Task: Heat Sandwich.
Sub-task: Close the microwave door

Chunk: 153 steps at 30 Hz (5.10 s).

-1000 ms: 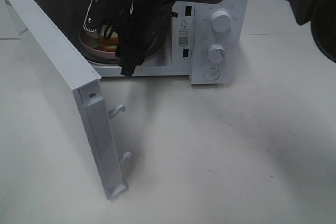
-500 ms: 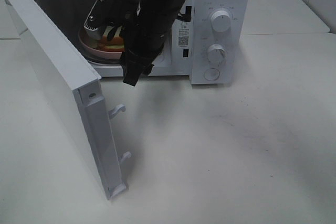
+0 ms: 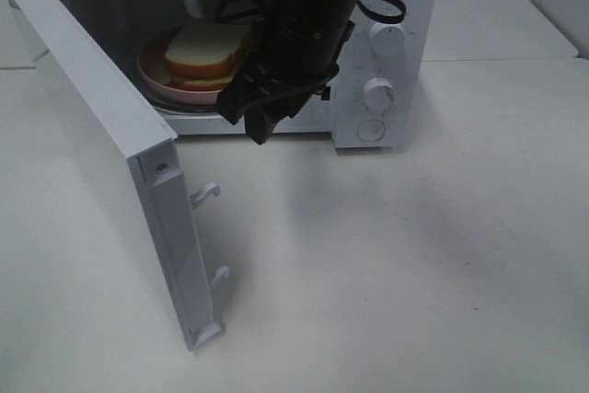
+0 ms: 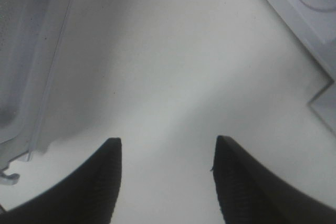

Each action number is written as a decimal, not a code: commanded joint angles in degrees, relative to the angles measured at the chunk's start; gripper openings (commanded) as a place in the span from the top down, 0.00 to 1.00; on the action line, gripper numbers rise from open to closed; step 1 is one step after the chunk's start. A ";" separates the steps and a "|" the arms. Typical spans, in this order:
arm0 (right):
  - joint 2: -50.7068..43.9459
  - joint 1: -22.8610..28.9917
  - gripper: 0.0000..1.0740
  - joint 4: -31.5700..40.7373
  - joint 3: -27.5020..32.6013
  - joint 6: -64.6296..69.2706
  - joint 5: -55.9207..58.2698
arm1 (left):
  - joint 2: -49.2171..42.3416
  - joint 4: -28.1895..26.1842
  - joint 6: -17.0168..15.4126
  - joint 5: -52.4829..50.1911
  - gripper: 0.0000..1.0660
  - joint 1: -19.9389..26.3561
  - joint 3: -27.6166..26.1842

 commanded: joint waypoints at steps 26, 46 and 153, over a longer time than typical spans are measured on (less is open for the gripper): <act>-32.83 -25.32 0.50 -5.21 32.31 17.19 2.81 | -1.26 0.00 0.00 -0.74 0.35 -0.34 0.11; -74.26 -31.51 0.50 -5.33 61.99 17.48 2.81 | -1.26 0.00 0.00 -0.74 0.35 -0.34 0.11; -112.41 -36.50 0.51 -5.27 63.43 12.61 5.96 | -0.97 0.57 0.00 -0.74 0.35 -0.34 0.11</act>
